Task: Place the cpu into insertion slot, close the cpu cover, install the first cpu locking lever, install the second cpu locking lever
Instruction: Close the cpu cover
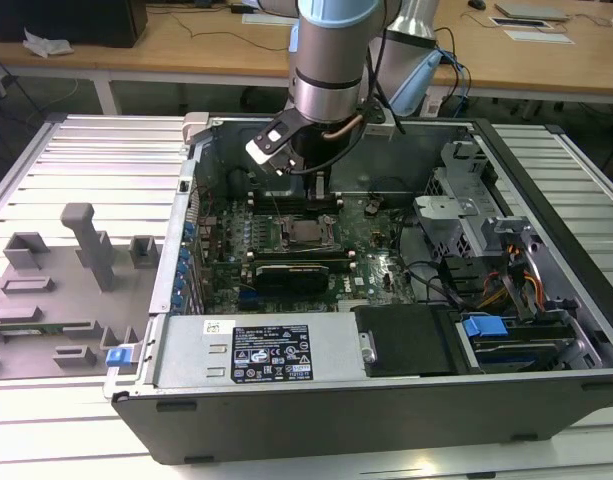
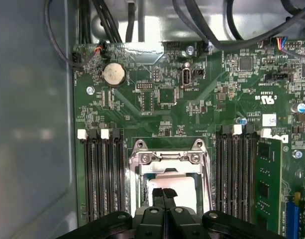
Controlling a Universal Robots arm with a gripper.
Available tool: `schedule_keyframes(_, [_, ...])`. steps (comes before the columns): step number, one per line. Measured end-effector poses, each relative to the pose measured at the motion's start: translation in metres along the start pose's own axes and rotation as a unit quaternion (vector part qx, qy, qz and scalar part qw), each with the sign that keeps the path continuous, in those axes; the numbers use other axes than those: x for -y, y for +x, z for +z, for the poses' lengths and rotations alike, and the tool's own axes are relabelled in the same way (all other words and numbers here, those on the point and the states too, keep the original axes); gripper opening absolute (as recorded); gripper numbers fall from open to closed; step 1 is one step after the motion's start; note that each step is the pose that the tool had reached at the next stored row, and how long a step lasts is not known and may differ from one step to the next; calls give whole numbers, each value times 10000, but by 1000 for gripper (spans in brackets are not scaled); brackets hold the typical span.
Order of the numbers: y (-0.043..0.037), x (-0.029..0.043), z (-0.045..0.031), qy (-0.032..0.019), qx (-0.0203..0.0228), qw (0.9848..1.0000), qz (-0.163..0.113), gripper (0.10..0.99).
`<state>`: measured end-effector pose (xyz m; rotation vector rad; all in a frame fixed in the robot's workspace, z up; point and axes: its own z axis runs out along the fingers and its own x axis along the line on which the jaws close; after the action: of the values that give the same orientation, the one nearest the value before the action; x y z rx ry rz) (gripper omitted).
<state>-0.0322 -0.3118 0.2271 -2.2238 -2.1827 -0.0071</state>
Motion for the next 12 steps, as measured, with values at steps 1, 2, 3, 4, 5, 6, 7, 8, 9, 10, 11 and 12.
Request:
schedule_keyframes(1, [-1, 8, 5, 0, 1, 10000, 0, 106])
schedule_keyframes(2, [-1, 12, 8, 0, 1, 10000, 0, 106])
schedule_keyframes(3, [-1, 17, 12, 0, 0, 10000, 0, 106])
schedule_keyframes(4, [-1, 24, 15, 0, 0, 10000, 0, 106])
schedule_keyframes(5, [-1, 37, 19, 0, 0, 10000, 0, 106])
schedule_keyframes(6, [-2, 45, 22, 0, 0, 10000, 0, 106])
schedule_keyframes(7, [-2, 54, 25, 0, 0, 10000, -1, 106])
schedule_keyframes(8, [-2, 64, 28, 0, 0, 10000, -1, 106])
schedule_keyframes(9, [-2, 71, 31, 0, 0, 10000, -1, 106])
schedule_keyframes(10, [-2, 79, 41, 0, -1, 10000, -2, 106])
schedule_keyframes(11, [-3, 79, 47, 1, 1, 10000, -21, 106])
schedule_keyframes(12, [-3, 79, 51, 1, 2, 10000, -59, 106])
